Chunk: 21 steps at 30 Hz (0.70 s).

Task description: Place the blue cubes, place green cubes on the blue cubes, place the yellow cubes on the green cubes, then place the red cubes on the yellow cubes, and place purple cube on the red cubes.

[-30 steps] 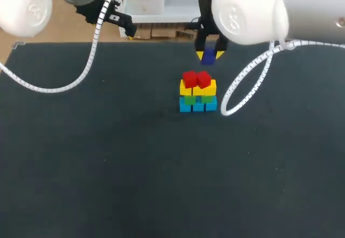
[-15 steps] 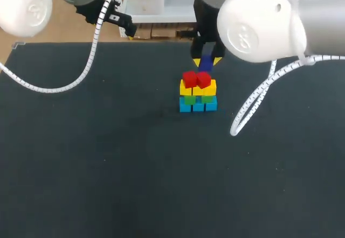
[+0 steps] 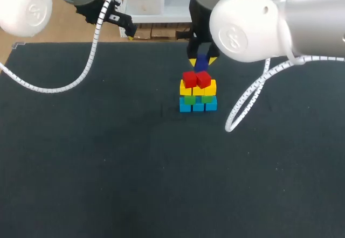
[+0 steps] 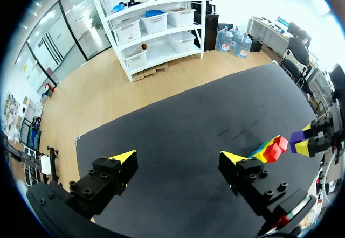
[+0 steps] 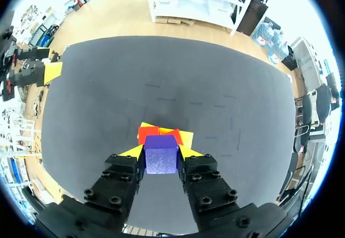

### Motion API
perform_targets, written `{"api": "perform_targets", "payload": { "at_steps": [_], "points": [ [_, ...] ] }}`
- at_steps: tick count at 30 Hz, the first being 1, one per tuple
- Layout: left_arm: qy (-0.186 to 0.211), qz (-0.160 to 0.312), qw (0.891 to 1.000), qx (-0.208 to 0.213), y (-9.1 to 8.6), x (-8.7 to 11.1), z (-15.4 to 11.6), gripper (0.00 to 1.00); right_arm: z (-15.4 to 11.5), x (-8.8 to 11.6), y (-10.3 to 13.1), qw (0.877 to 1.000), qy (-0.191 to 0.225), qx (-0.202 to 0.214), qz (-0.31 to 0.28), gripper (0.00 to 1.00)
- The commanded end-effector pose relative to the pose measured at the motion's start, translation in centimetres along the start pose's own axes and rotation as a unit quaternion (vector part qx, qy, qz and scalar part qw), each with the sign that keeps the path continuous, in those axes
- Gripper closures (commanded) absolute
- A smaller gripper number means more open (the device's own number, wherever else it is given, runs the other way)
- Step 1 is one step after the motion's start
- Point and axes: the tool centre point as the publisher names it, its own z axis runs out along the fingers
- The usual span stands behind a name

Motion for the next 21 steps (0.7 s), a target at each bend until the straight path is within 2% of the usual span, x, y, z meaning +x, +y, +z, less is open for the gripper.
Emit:
{"api": "perform_targets", "payload": {
  "at_steps": [1, 9, 21],
  "points": [
    [0.0, 0.0, 1.0, 0.0, 0.0, 0.1, -0.1, 0.0, 0.7, -0.8, 0.2, 1.0, 0.013, 0.006, -0.001, 1.0],
    [0.0, 0.0, 1.0, 0.0, 0.0, 0.1, -0.1, 0.0, 2.7, -0.8, -0.3, 0.999, 0.036, 0.019, 0.007, 1.0],
    [0.0, 0.0, 1.0, 0.0, 0.0, 0.1, -0.1, 0.0, 3.1, -1.6, 0.0, 0.999, 0.036, 0.025, 0.011, 0.97]
  ]
}}
